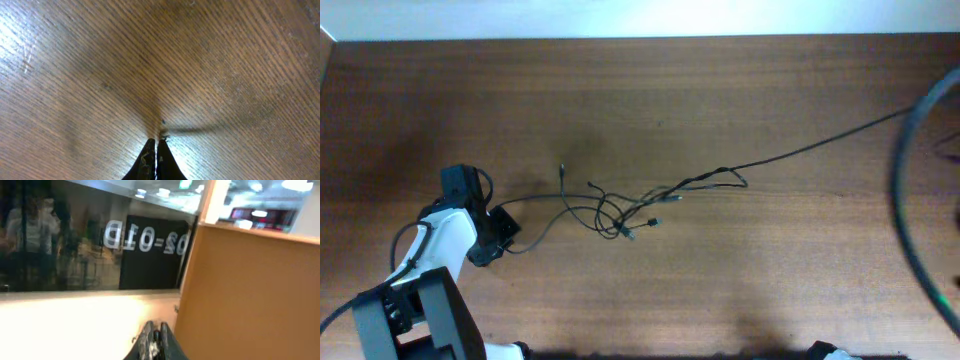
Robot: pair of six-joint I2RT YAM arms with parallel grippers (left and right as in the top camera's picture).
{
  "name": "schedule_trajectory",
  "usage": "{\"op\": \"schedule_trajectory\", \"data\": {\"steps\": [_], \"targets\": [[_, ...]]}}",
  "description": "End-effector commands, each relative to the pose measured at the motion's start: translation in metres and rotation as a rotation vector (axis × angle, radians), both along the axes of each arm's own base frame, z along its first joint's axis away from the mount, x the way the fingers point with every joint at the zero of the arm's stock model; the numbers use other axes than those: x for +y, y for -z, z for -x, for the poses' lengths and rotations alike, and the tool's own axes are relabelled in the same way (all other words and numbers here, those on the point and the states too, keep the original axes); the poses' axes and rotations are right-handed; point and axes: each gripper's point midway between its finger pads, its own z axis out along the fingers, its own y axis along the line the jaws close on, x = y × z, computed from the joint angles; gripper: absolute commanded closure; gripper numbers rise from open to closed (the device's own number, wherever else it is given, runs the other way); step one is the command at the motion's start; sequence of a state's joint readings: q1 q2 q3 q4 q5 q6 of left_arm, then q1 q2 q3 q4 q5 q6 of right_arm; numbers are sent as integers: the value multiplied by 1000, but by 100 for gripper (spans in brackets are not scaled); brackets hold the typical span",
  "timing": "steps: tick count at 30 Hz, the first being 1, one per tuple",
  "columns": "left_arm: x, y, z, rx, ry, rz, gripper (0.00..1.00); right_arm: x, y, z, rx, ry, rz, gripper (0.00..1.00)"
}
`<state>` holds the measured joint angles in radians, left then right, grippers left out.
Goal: Untangle cables
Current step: 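Pull the grasped cable with the right gripper up and to the right, then bring the right gripper back toward the left gripper at the bundle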
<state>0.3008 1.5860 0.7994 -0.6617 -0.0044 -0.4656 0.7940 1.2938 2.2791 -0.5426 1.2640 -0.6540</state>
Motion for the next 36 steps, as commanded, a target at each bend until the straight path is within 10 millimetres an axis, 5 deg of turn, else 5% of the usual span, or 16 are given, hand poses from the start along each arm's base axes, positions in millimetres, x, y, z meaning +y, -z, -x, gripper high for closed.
{"op": "schedule_trajectory", "data": {"steps": [1, 6, 9, 17, 18, 26, 31, 32, 34, 35, 36], "targets": [[-1, 3, 2, 4, -19, 12, 100, 14, 31, -16, 49, -14, -66, 96], [-1, 3, 2, 4, -19, 12, 100, 68, 101, -53, 259, -217, -75, 96], [-3, 3, 2, 1, -15, 22, 100, 72, 153, -79, 442, -261, -156, 96], [-4, 2, 1, -2, -10, 29, 100, 14, 294, -110, 995, -183, -538, 96], [-10, 2, -4, -28, 31, 63, 100, 1, 331, -118, 1124, -130, -623, 96], [-24, 0, -12, -69, 94, 138, 100, -9, 453, -133, 1457, -8, -717, 96], [-25, -1, -12, -70, 94, 140, 100, -63, 505, -115, 1530, 200, -704, 93], [-25, -1, -12, -71, 94, 140, 100, -79, 513, -111, 1518, 240, -744, 78], [-25, -1, -12, -71, 94, 140, 100, -104, 520, -104, 1475, 314, -825, 26], [-25, -1, -12, -71, 94, 141, 100, -114, 520, -101, 1445, 349, -875, 9], [-26, -1, -12, -74, 95, 148, 100, -123, 521, -100, 1419, 353, -917, 2]]}}
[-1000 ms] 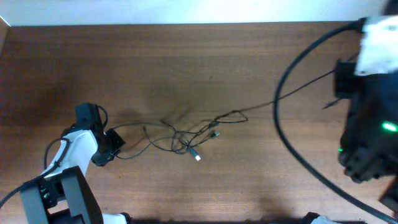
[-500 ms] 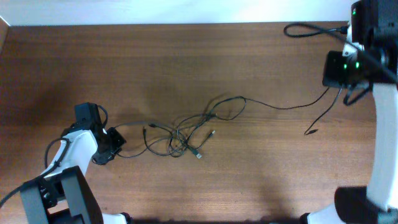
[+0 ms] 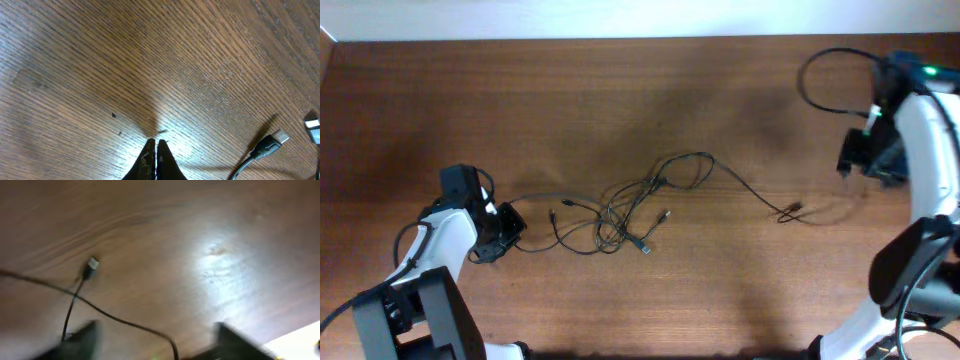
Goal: Untangle cables
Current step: 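Bring the right gripper back toward the left gripper at the bundle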
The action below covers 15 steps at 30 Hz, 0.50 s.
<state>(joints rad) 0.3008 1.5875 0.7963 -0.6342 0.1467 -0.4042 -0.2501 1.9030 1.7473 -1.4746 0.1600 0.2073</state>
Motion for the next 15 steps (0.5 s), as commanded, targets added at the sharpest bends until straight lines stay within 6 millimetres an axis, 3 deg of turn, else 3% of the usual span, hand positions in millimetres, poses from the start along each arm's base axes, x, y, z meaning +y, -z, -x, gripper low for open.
{"op": "schedule_trajectory", "data": {"steps": [1, 2, 4, 5, 7, 9, 11, 12, 13, 14, 15], "targets": [[-3, 1, 0, -7, 15, 23, 100, -27, 4, 4, -34, 132, -20, 1], [-3, 1, 0, -7, 16, 23, 100, -33, 5, 0, -67, 160, -39, 1], [-12, -2, -4, -39, 77, 66, 100, -25, 6, -16, -148, 169, -133, 2], [-20, -4, -8, -67, 122, 100, 100, -7, 4, -26, -189, 124, -237, 2], [-31, -11, -13, -117, 195, 149, 100, 50, -9, -43, -295, -129, -527, 1], [-40, -22, -17, -173, 276, 166, 100, 71, -10, -44, -292, -206, -569, 0], [-52, -31, -20, -212, 359, 151, 83, 93, -3, -44, -269, -253, -582, 2], [-59, -32, -21, -216, 392, 147, 70, 103, 0, -46, -263, -268, -588, 3], [-68, -32, -22, -216, 427, 149, 38, 116, 7, -48, -257, -262, -591, 3], [-80, -32, -22, -216, 470, 150, 21, 130, 15, -52, -255, -263, -593, 4], [-87, -32, -23, -220, 499, 145, 13, 138, 21, -54, -259, -266, -593, 4]]}}
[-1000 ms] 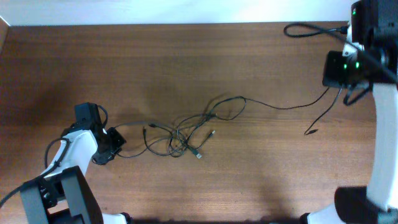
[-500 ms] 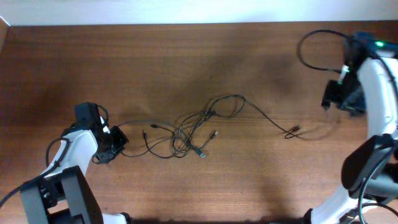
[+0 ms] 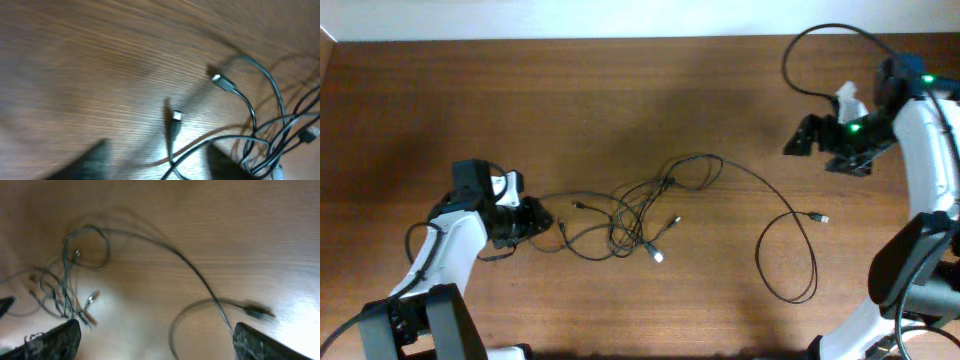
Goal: Untangle cables
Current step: 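Bring the right gripper back toward the left gripper at the bundle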
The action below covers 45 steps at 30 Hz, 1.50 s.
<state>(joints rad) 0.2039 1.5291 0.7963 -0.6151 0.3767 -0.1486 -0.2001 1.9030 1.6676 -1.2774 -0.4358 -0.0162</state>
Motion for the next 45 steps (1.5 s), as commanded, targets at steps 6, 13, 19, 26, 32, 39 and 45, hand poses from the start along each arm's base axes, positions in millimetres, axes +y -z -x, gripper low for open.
{"op": "schedule_trajectory", "data": {"steps": [6, 13, 19, 26, 32, 39, 45], "targets": [[-82, -11, -4, -50, 270, -152, 16, 88, 54, -35, -78, 91, -103, 15], [-145, -43, -45, -332, 404, -283, 46, 103, 62, -46, -62, 229, -142, 18], [-146, -6, -44, -256, 428, -335, 80, 99, 70, -41, -48, 232, -114, 18], [-142, 17, -43, -204, 432, -361, 91, 91, 82, -34, -25, 245, -64, 18], [-143, 16, -45, -213, 431, -359, 100, 119, 95, -12, -3, 117, -15, 18], [-143, 16, -45, -213, 430, -363, 100, 114, 113, -15, -42, 175, 86, 37], [-143, 15, -45, -215, 429, -362, 98, 128, 127, -15, -103, 145, 69, 53]]}}
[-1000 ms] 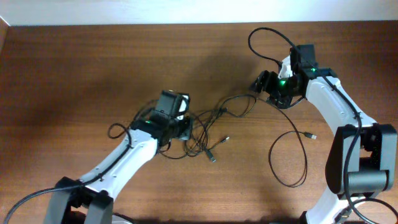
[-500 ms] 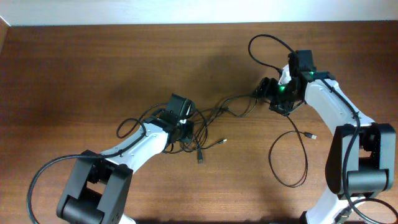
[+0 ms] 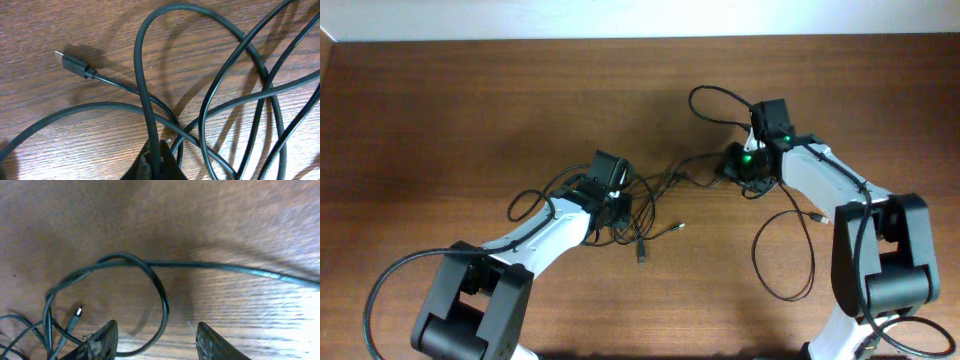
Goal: Untangle cables
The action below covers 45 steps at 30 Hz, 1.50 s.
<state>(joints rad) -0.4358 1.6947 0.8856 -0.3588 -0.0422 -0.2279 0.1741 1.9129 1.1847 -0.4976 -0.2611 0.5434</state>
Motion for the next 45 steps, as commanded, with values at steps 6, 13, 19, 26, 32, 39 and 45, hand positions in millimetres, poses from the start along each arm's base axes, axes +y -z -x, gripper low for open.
{"op": "schedule_trajectory", "data": {"steps": [6, 13, 19, 26, 32, 39, 45], "targets": [[-2, -1, -5, -9, 3, -5, 97, 47, 11, 20, -7, -126, -107, 87], [8, -1, -8, -30, -20, -56, 94, 119, 21, 112, 175, -432, -73, 96], [46, 2, -11, -4, -114, -115, 90, 126, -20, 141, 227, -538, -49, 83], [59, 2, -12, 10, -184, -103, 86, 78, -67, 123, 98, -599, 130, 25], [59, 3, -12, 10, -184, -102, 84, 30, -47, 109, 73, -697, 430, 30], [58, 3, -12, 11, -182, -99, 83, 20, -12, 108, 15, -772, 498, 60], [57, 3, -12, 12, -181, -96, 82, 37, 13, 96, -128, -764, 428, 70]]}}
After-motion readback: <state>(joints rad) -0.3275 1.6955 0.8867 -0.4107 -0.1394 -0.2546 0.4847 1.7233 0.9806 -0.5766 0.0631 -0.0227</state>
